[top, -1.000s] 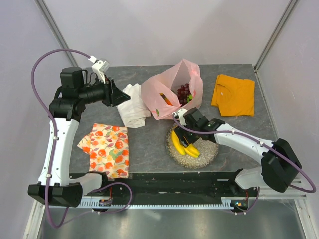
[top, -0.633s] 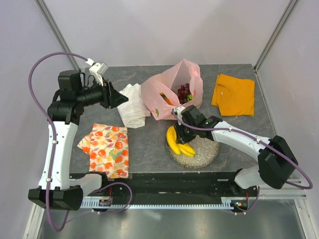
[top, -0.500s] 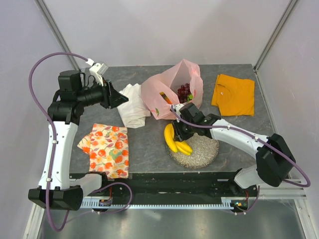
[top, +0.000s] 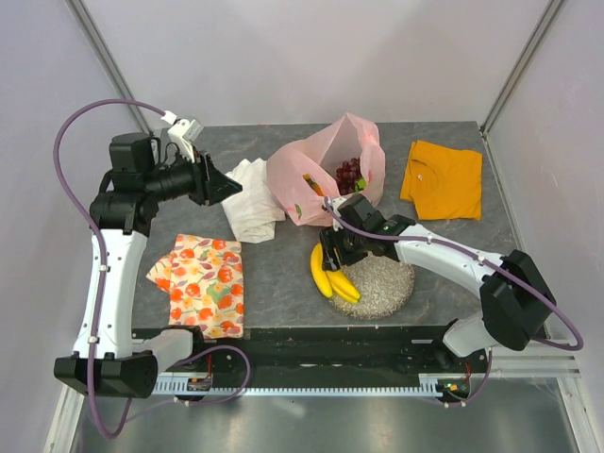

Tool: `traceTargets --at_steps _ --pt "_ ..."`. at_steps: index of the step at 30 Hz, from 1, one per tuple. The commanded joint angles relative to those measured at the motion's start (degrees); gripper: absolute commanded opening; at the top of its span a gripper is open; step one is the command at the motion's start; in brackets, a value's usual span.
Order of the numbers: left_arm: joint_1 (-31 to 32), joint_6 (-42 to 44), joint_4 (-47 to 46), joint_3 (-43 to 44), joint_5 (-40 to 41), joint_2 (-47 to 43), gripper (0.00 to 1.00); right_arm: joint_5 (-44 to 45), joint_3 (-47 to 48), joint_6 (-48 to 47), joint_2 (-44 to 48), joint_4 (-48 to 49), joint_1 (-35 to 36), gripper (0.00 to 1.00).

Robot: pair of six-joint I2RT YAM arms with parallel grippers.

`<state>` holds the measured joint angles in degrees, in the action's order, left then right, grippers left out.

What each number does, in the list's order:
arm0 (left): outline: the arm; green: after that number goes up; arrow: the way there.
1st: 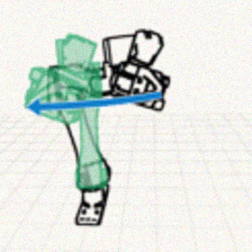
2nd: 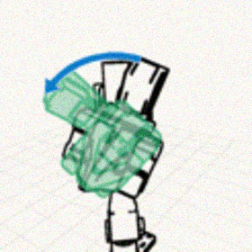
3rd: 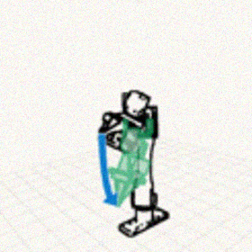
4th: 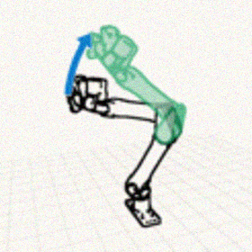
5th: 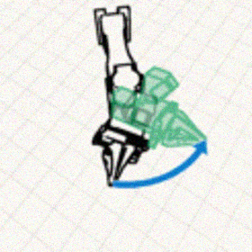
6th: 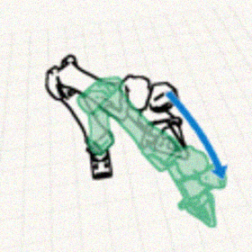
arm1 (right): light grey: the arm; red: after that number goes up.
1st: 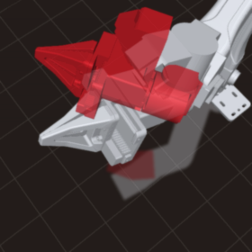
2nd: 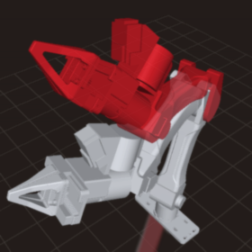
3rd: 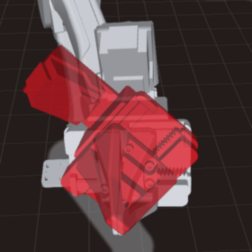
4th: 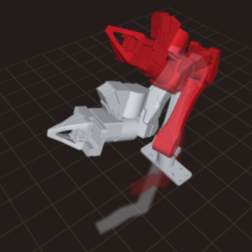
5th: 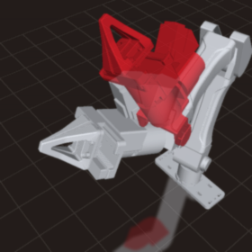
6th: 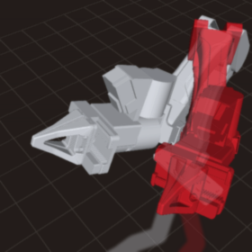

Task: Take the fake fruits out of the plastic bag
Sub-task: Place the fake fruit on the plate, then adjust the plastic bag at the center of the board.

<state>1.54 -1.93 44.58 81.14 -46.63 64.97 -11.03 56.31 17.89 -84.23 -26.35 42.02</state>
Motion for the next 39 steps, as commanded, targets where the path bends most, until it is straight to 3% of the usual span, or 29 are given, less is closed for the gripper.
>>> traceTargets --at_steps 1,3,7,13,18,21,25,28,34,39 --pt "-0.5 -0.2 -0.5 1.0 -0.3 1.0 0.44 -0.8 0.9 2.8 -0.7 -1.2 0.3 0.71" --pt "-0.5 -0.5 -0.5 1.6 -0.7 2.3 0.44 -1.4 1.6 2.0 0.5 -2.6 0.3 0.74" --pt "-0.4 -3.2 -1.2 5.4 -0.7 4.1 0.48 -3.4 11.7 -6.8 3.7 -11.5 0.2 0.88" --pt "6.2 1.6 -0.8 9.2 0.1 7.4 0.56 -12.8 25.4 -25.9 7.9 -28.8 -0.3 0.83" --pt "21.6 14.0 0.9 11.8 8.3 12.2 0.74 -13.6 31.2 -21.9 10.0 -34.0 -5.0 0.77" --pt "29.4 26.8 0.7 11.4 15.9 13.6 0.76 -11.6 36.1 -21.1 8.3 -31.6 -7.8 0.77" --pt "32.6 43.8 -6.6 4.1 20.8 12.8 0.77 -9.4 39.5 -18.4 3.8 -25.3 -13.7 0.75" --pt "33.7 51.7 -7.3 3.2 21.2 13.9 0.76 -9.0 39.9 -15.7 -0.1 -23.1 -18.1 0.75" --pt "37.0 54.0 -10.3 6.6 24.2 21.9 0.74 -14.2 40.5 -15.5 -6.8 -21.3 -24.3 0.73" --pt "39.2 54.7 -8.3 9.6 20.4 25.9 0.72 -16.8 42.3 -11.8 -9.8 -21.6 -27.2 0.67"
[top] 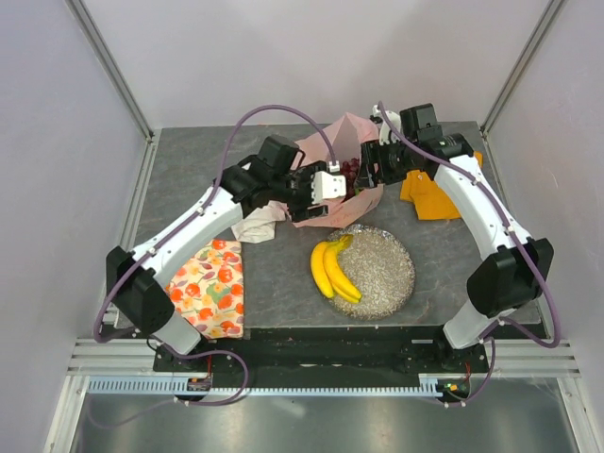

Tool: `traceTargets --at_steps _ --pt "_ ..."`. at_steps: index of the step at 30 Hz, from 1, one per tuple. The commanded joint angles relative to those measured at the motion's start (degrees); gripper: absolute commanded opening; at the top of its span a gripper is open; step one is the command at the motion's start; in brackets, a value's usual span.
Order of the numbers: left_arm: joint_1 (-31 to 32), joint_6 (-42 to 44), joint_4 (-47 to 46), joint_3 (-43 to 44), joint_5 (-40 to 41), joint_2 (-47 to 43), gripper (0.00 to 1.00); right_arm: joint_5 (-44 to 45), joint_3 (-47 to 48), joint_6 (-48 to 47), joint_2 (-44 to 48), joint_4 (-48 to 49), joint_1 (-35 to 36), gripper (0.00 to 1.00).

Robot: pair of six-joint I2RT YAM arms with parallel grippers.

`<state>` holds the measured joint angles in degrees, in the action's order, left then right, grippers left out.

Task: Take the fake fruits out of the plastic bag
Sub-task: Adjust the plastic bag at the center of the board.

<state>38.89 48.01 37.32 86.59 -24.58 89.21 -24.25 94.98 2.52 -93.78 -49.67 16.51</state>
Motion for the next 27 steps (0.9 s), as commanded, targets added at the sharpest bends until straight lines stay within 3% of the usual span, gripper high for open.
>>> traceTargets --at_steps 1,4,10,12,16,18,19,23,27 --pt "2.6 5.4 -0.5 4.2 -0.6 2.2 0.72 -3.3 4.7 4.0 -0.5 1.4 -2.0 0.66" --pt "4.7 6.8 0.1 4.2 5.1 3.9 0.66 -4.0 8.1 3.6 0.1 0.3 -2.5 0.65" --pt "4.5 3.3 5.3 9.9 11.1 8.3 0.46 -13.9 10.6 3.5 3.6 2.8 -2.5 0.65" --pt "4.2 2.0 7.1 11.2 10.5 8.9 0.40 -19.5 6.7 6.2 6.0 9.5 -2.4 0.65" --pt "3.8 2.1 8.1 7.8 10.2 6.7 0.33 -20.0 -1.1 14.2 8.2 22.7 -2.3 0.65" --pt "3.6 1.8 8.9 6.7 10.1 5.5 0.07 -21.3 -1.1 18.5 5.8 25.9 -2.2 0.64" --pt "3.5 1.3 9.2 6.3 10.1 5.0 0.02 -21.5 -1.1 19.5 4.8 27.0 -1.8 0.63" --pt "2.0 -1.7 8.9 4.6 8.2 1.4 0.02 -22.5 -2.7 23.4 0.0 31.1 0.9 0.57" --pt "-1.7 -14.8 4.7 2.4 8.4 -4.4 0.02 -15.5 -4.9 19.8 -1.1 23.4 1.7 0.47"
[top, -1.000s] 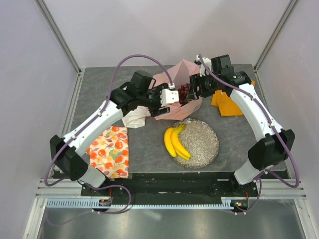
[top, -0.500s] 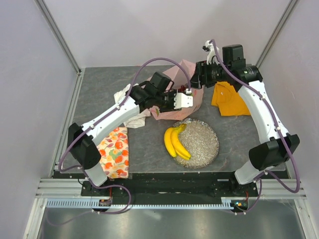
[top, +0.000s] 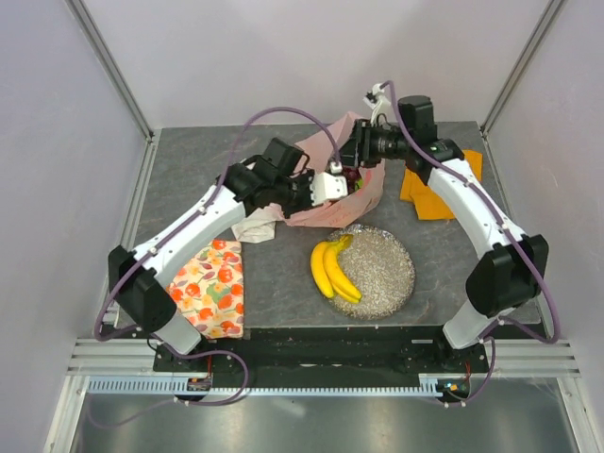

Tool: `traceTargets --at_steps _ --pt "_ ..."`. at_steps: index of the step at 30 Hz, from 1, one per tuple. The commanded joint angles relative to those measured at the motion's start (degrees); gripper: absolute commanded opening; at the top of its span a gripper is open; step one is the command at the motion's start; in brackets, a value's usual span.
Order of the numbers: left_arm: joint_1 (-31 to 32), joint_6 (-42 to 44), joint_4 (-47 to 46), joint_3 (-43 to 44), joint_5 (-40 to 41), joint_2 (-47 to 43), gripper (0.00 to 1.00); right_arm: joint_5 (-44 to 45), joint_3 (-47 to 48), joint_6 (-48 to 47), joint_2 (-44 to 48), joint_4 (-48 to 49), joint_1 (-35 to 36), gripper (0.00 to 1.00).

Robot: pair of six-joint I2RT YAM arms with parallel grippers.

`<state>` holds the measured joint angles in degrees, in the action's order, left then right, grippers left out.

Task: Take the fake fruits out of the plastic bag
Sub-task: Adjust the plastic bag at the center of the board.

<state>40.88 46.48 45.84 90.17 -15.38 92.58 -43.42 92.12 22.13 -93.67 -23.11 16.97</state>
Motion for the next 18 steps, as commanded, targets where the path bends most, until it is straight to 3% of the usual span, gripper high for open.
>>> traceTargets --at_steps 1,5,7,12,18 --pt "-5.2 -16.1 -4.1 -1.7 -1.1 -10.3 0.02 5.3 -2.3 -3.2 -0.9 -5.4 1.2 0.47" --pt "-16.8 -33.4 -5.6 -7.9 -4.1 -16.4 0.02 13.2 -7.5 -10.3 3.0 -15.4 1.5 0.48" --pt "-20.3 -35.1 -5.2 -9.8 -8.8 -19.1 0.02 14.7 -10.5 -12.1 5.6 -16.8 1.6 0.49" --pt "-21.5 -37.3 -4.9 -13.8 -19.8 -21.6 0.02 16.9 -18.6 -14.9 7.5 -18.7 3.2 0.49" --pt "-21.5 -35.1 -3.2 -14.6 -26.3 -19.8 0.02 13.6 -9.0 -20.1 6.8 -16.9 6.1 0.50"
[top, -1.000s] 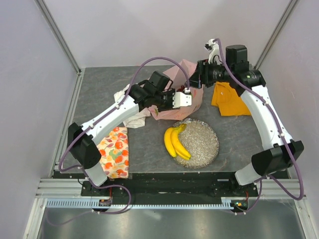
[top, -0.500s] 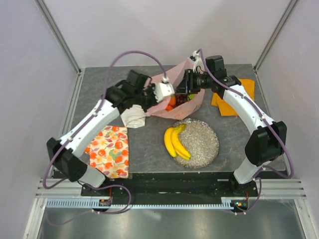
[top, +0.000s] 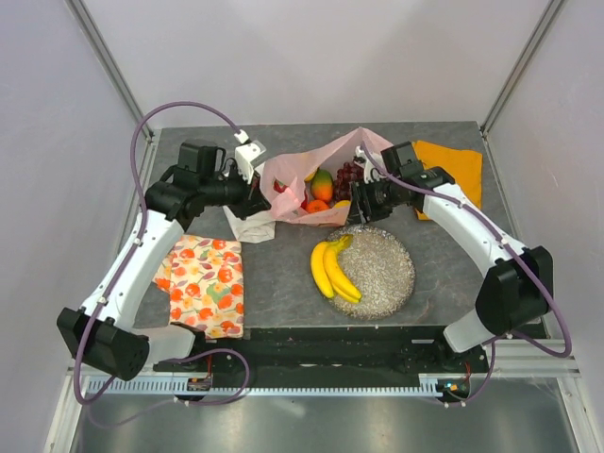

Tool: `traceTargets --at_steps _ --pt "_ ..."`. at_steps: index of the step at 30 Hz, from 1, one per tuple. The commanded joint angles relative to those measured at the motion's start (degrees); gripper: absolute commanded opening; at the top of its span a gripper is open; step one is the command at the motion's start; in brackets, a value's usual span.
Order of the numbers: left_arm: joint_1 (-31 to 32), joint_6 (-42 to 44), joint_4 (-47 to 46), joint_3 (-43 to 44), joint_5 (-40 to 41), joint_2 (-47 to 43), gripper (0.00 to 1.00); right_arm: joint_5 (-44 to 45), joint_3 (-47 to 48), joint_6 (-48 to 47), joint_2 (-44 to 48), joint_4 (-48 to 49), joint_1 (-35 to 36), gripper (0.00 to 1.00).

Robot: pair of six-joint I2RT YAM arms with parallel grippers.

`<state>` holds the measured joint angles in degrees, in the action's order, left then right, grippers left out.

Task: Take the fake fruits out of the plastic bag
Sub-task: Adjust the plastic bag at the center of the board.

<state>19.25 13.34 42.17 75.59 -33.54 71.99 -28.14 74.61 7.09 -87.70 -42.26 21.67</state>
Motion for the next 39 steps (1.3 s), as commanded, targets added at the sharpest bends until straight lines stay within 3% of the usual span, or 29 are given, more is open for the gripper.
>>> traceTargets --at_steps 1,6,9,14,19,24,26,30,35,39 --pt "0.1 -2.0 0.4 -0.1 -9.4 0.8 0.02 -2.7 10.8 -5.6 -0.5 2.4 1.5 0.51" --pt "0.1 -3.3 0.5 -1.2 -10.7 0.7 0.02 -5.8 23.5 -8.2 -6.2 4.3 2.8 0.51" --pt "0.1 -3.6 0.0 -1.8 -10.6 0.5 0.02 -0.4 25.9 -11.7 -11.4 3.5 5.2 0.47" --pt "0.0 -4.6 -2.4 -1.3 -9.1 0.9 0.02 12.4 21.5 -19.3 -17.8 -0.4 7.0 0.33" --pt "-0.1 -4.8 -2.6 -0.8 -7.6 0.8 0.02 15.1 8.8 -25.7 -9.3 -3.0 7.0 0.27" --pt "-0.1 -4.6 -3.3 -3.5 -7.1 0.1 0.02 14.3 3.3 -26.5 -3.3 -4.5 7.5 0.29" --pt "0.0 -4.9 -3.7 -4.1 -6.9 0.1 0.02 11.7 6.6 -26.2 -5.4 -4.4 7.5 0.32" --pt "-0.3 -7.5 -4.4 -3.9 -1.5 1.2 0.02 7.1 18.1 -26.3 -11.8 -2.1 7.9 0.48" --pt "-2.1 -7.9 -3.3 -4.5 2.0 0.6 0.01 11.1 30.6 -22.1 -24.0 -5.0 7.9 0.49" --pt "-3.0 -7.5 -3.8 -4.6 0.1 0.0 0.02 16.1 30.9 -21.0 -26.1 -3.2 7.9 0.49"
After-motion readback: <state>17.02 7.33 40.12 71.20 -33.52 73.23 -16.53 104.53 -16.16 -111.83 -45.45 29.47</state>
